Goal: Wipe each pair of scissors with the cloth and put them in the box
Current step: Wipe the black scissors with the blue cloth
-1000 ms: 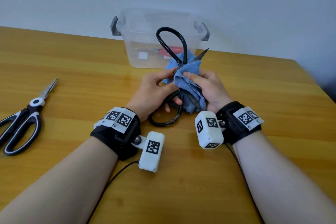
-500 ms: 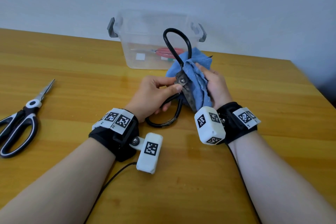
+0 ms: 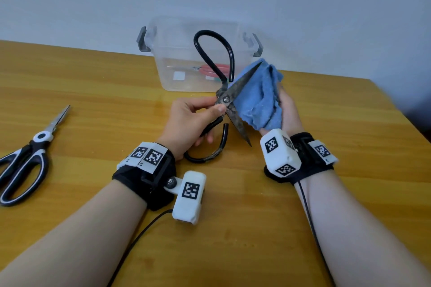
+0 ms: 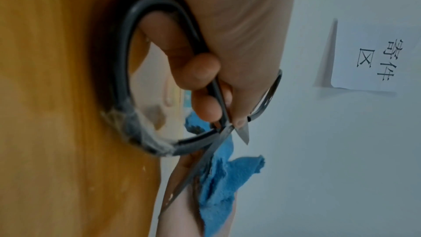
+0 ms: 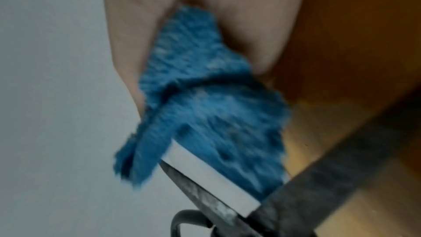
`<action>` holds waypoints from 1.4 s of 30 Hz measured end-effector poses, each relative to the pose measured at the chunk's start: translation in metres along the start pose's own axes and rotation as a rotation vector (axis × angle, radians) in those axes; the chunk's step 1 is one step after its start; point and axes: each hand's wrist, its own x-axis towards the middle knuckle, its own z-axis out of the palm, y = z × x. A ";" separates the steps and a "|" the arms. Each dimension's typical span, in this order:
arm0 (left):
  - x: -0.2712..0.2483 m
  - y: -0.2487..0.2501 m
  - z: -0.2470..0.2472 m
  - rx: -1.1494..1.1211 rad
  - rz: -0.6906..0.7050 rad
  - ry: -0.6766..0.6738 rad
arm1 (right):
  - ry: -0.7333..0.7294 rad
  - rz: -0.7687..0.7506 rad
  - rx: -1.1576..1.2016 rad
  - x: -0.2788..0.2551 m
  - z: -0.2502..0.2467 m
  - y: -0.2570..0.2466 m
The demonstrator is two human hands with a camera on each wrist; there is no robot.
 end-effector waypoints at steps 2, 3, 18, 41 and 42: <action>0.000 0.000 0.000 -0.018 0.005 0.005 | -0.097 0.058 -0.101 -0.004 0.008 0.002; 0.000 0.001 0.000 -0.013 0.006 -0.006 | -0.135 0.053 -0.190 -0.004 0.011 0.006; -0.002 0.003 0.003 0.108 0.014 -0.129 | -0.027 -0.220 -0.222 0.008 0.009 0.022; -0.003 0.004 0.000 -0.026 0.032 0.027 | -0.180 -0.030 -0.062 0.023 -0.009 0.008; -0.003 0.004 -0.001 -0.026 0.033 0.028 | -0.197 -0.020 -0.126 0.020 -0.006 0.011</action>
